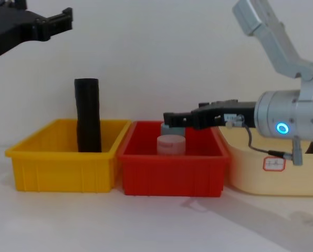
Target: Pick up the garbage bag with the one hand and transfer it to the other hand.
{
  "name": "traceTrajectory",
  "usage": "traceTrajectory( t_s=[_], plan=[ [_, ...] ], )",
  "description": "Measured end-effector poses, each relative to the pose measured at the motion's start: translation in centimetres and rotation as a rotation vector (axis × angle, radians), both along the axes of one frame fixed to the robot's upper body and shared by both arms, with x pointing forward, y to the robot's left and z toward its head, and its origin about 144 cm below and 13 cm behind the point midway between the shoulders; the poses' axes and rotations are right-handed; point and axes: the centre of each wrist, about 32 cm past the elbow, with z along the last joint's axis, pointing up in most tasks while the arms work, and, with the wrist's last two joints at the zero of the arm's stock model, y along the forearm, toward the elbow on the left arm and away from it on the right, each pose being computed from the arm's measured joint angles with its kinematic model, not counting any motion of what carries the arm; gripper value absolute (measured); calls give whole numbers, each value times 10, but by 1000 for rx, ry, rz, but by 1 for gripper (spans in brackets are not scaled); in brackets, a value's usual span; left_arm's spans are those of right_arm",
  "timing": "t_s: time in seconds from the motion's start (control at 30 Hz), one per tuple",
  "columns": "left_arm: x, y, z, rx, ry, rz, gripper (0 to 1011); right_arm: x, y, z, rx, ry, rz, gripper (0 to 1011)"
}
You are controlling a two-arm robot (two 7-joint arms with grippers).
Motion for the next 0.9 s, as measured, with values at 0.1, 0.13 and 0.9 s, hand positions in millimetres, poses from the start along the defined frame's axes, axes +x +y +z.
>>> traceTrajectory(
  t_s=[0.1,0.13,0.9],
  plan=[
    [-1,4,0,2,0,23,1002,2,2,-5,-9,22,-4,1001],
    [-1,5,0,3,0,28,1002,3,2,-6,-10,25,-5,1001],
    [-5,17,0,9,-1,94,1002,21,10,-19,-63,108,-17,1001]
  ],
)
